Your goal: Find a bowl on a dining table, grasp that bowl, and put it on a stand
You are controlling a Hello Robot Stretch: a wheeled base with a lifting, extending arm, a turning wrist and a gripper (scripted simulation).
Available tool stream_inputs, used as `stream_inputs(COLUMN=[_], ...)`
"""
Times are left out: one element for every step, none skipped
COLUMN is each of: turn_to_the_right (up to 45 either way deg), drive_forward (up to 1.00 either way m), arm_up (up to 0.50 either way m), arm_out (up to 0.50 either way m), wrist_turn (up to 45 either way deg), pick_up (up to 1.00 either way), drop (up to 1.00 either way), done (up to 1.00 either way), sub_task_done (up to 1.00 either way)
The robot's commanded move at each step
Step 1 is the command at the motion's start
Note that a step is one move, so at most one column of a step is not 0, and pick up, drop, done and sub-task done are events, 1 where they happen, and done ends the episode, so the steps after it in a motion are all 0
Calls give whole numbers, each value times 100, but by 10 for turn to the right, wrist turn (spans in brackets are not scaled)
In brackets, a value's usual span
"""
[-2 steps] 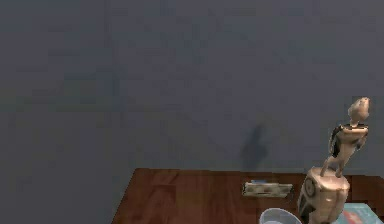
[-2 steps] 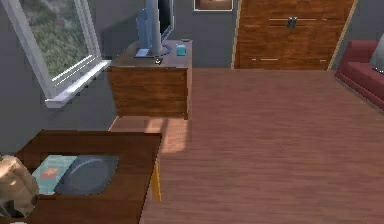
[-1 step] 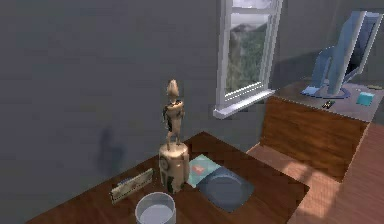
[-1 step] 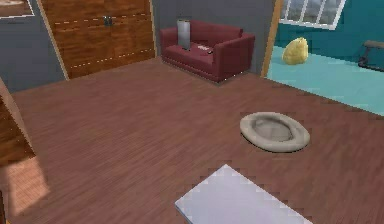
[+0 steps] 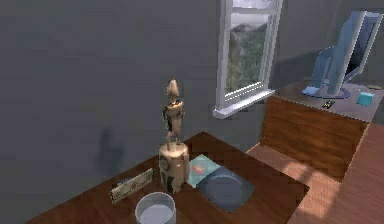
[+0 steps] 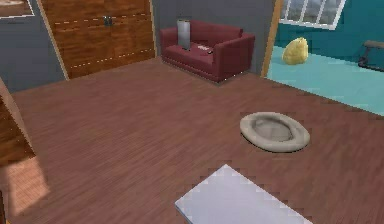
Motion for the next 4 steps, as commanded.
stream_inputs(turn_to_the_right=[-450, -450, -120, 0], drive_forward=[0, 0, 0, 0], arm_up=[0, 0, 0, 50], arm_out=[0, 0, 0, 0], wrist_turn=[0, 0, 0, 0], pick_up=[0, 0, 0, 0], drop=[0, 0, 0, 0], done=[0, 0, 0, 0], sub_task_done=[0, 0, 0, 0])
